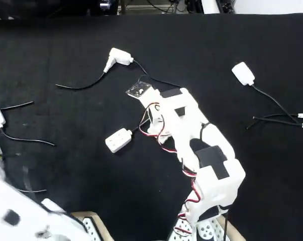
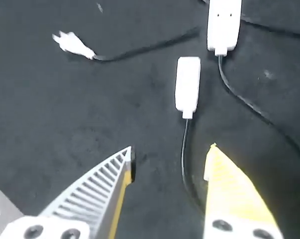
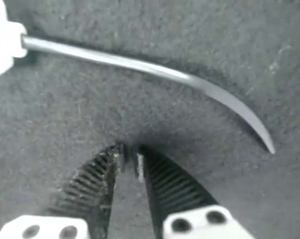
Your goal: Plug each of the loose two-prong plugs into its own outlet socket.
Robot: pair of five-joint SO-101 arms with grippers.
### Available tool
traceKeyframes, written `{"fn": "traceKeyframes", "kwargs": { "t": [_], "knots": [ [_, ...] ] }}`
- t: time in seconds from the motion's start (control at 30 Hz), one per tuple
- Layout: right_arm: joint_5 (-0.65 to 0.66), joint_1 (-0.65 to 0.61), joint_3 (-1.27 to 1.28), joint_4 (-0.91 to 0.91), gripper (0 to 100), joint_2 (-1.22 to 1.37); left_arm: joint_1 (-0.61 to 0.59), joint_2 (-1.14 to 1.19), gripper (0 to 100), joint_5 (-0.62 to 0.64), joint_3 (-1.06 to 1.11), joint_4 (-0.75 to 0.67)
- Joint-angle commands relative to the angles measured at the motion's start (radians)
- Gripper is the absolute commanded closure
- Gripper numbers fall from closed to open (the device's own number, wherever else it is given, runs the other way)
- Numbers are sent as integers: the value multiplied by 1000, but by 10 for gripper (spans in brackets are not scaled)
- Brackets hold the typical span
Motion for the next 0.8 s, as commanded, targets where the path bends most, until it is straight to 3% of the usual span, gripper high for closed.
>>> {"fn": "traceKeyframes", "kwargs": {
  "t": [0.0, 0.1, 0.23, 0.43, 0.77],
  "knots": [
    [-11, -44, -1, -40, 985, 8, -47, 322, 761, -83, -272, -25],
    [-11, -44, -1, -40, 985, 8, -97, 502, 761, -153, -426, -28],
    [-11, -44, 1, -40, 985, 8, -200, 755, 761, -141, -657, -25],
    [-11, -44, 1, -40, 985, 8, -300, 1112, 761, 28, -978, -21],
    [-11, -44, 1, -40, 985, 8, -295, 1461, 762, 293, -1328, -28]
  ]
}}
